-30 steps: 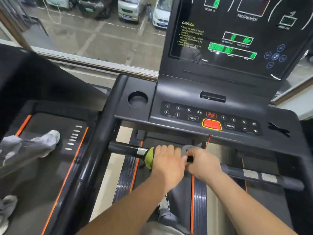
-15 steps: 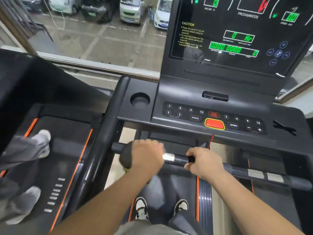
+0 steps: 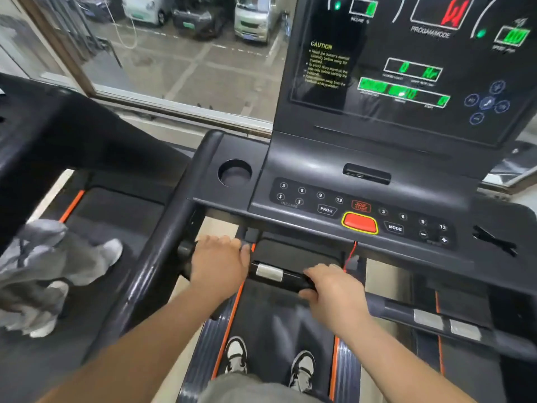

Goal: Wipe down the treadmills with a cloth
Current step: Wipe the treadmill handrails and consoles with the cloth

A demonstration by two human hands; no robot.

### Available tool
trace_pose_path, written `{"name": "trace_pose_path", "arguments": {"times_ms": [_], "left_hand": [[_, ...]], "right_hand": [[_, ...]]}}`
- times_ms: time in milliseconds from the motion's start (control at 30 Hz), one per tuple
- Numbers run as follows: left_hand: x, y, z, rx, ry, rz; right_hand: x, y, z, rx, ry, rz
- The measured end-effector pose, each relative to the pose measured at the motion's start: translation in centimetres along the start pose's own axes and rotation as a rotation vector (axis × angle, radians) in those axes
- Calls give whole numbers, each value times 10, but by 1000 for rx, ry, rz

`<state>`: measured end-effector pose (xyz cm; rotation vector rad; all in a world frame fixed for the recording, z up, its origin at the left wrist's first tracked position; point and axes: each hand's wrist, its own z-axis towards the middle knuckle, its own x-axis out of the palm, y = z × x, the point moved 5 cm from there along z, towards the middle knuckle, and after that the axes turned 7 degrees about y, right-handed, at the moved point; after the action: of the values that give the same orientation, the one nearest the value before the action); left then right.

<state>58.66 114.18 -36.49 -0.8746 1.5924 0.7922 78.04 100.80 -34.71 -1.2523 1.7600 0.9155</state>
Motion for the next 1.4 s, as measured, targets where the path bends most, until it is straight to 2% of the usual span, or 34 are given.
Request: {"name": "trace_pose_path", "arguments": {"times_ms": [100,200,333,400,500,633,733,833,933,1000,1100,1167,1233,1267,1333,1400], "left_hand": [[5,-77,-10,50,6,-14],[7,-136,-23,185,-52,-195],[19,-101,-29,521,14,-176],[20,-69,-20,568,51,-107],[21,-58,-16,473,70,-12],[10,-113,-22,205,-42,-68],[9,-172,-31,198,-8,-146],[4,-167,-25,311,9,-119],[-5,-142,-8,320,197,-71],[-4,-139,11,216,306,-96],[7,-140,41,4,610,-177],[12,-144,48,-49,697,-182],[14,-151,42,-29,606,-163],[12,-155,30,-10,495,-155],[2,-166,-11,78,150,-143],[8,-173,-53,173,-22,-201]], "right_hand": [[3,-7,-8,-15,-25,117],[-9,-30,-9,-47,-31,278],[-16,-80,-18,113,137,136],[-13,-92,-21,144,204,108],[-4,-92,-24,99,136,96],[-5,-93,-23,48,88,116],[-6,-96,-20,67,126,115],[-5,-98,-18,68,140,115],[-5,-99,-18,61,139,104],[-5,-98,-18,49,139,109],[-10,-96,-15,36,130,105],[-11,-96,-16,24,132,89],[-9,-97,-17,2,123,75],[-8,-98,-19,-10,113,77],[-7,-101,-19,-29,105,77],[-9,-103,-17,-35,126,55]]}}
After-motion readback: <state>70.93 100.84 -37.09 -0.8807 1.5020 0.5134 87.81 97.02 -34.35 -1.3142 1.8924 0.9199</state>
